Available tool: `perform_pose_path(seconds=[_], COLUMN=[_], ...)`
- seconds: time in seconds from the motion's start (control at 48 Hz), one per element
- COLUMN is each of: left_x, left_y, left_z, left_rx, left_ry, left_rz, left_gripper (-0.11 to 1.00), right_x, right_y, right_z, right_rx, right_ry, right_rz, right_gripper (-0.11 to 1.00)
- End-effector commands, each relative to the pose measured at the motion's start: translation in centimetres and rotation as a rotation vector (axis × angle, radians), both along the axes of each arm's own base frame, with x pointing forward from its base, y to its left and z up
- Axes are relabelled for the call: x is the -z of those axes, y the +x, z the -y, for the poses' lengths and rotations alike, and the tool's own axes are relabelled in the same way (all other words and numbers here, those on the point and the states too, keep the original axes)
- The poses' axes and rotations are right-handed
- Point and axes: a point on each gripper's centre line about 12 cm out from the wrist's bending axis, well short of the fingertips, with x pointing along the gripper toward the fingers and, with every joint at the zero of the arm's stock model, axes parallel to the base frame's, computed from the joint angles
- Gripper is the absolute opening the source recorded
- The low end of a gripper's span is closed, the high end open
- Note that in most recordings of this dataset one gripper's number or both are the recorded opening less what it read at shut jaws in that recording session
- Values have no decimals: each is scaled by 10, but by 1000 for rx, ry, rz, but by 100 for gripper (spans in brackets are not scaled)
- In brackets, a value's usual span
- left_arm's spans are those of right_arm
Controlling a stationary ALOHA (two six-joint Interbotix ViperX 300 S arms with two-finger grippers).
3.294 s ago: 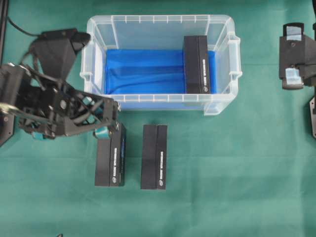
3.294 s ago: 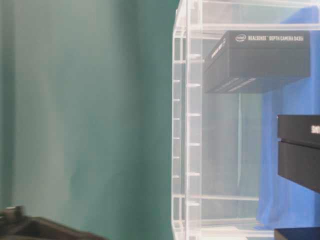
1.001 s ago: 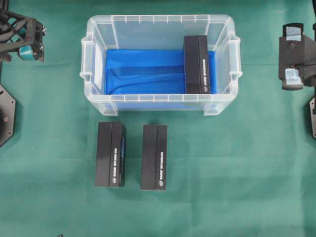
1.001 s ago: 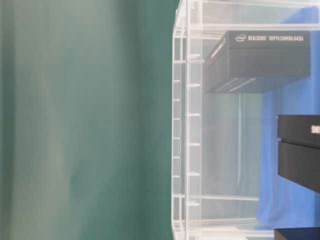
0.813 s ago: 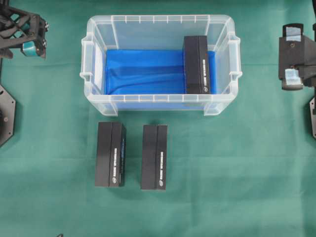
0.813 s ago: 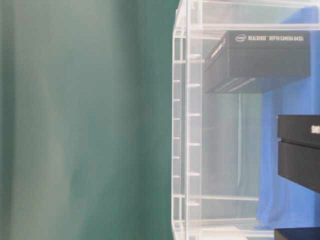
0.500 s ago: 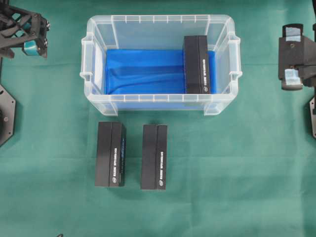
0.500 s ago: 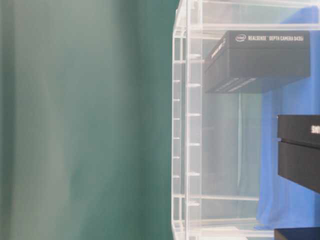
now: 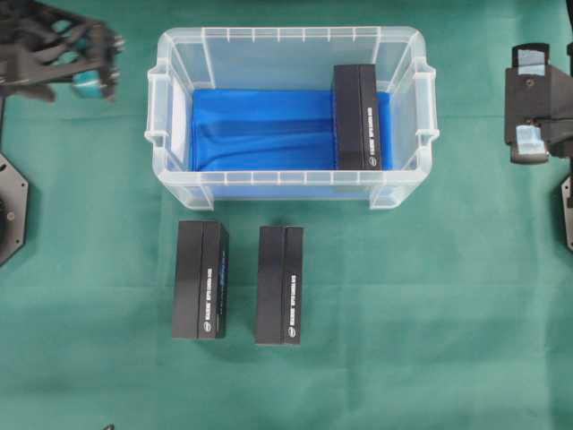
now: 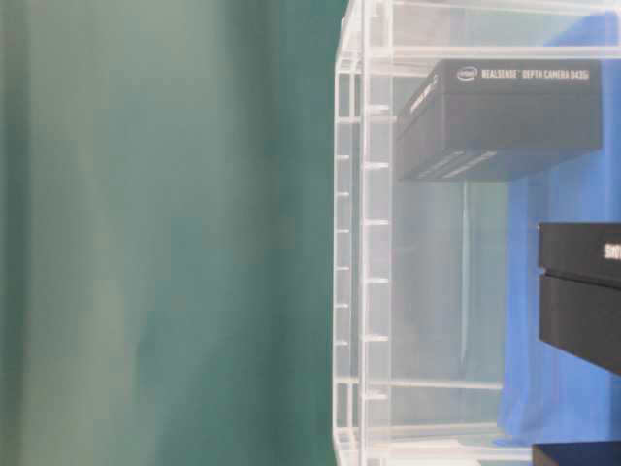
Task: Take the box out of the case with the left arm.
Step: 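Move the open left gripper over the right black box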
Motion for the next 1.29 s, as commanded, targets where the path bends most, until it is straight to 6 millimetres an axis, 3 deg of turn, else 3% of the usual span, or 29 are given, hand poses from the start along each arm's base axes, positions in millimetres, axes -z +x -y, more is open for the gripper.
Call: perform_pose_path(seconds=[0.0,0.646,0.959,1.272], left_x=[-12,-26,-19,7], left_y=[19,172,220,264], left_z=[1,2,-2,0], left_rx=[23,129,140,163], left_ry=[9,27,35,-9], left_rz=[33,110,148,164], left_gripper=[97,97,97,97], right_x=[-4,-3,2,5], right_y=[1,-1,-6,-8], right_z=[1,0,0,0], right_rx=[0,1,2,0], right_ry=[-4,0,0,0], right_rz=[20,9,-11,-12], right_gripper=[0,0,0,0])
